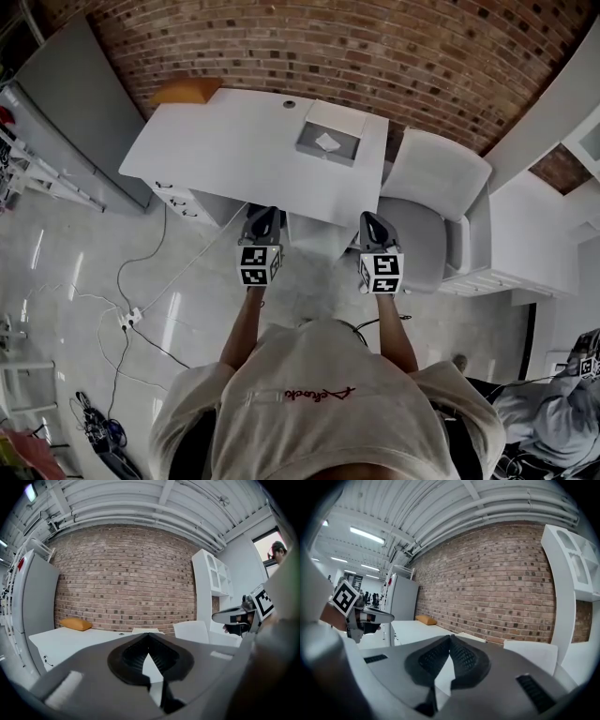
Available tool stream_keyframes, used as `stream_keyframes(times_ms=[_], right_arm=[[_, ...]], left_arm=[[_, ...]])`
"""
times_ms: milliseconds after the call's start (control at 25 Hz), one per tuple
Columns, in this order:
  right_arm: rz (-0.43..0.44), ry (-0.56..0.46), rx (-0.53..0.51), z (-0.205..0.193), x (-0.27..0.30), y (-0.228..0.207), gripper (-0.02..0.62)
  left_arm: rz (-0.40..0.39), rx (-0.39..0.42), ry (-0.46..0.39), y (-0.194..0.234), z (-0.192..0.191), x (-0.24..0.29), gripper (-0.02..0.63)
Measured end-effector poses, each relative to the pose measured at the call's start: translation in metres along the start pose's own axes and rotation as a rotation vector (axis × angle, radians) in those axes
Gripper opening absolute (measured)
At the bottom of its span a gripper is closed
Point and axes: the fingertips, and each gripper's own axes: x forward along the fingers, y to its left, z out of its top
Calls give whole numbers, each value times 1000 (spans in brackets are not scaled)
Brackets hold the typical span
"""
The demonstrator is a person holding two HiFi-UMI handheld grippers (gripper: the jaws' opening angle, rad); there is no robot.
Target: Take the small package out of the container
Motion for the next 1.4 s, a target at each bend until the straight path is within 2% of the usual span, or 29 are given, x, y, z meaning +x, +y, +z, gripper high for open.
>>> stream_keyframes(times_ms=[720, 1040, 1400], right_arm=[[22, 17, -1, -15, 17, 3, 11], [46, -4, 18, -8, 74, -12, 11], [70, -24, 18, 12, 151, -57, 11]], left_arm=[[-9, 0, 20, 5, -13, 15, 9], [9, 20, 24, 30, -1, 62, 9], [33, 21, 32, 54, 21, 142, 9]])
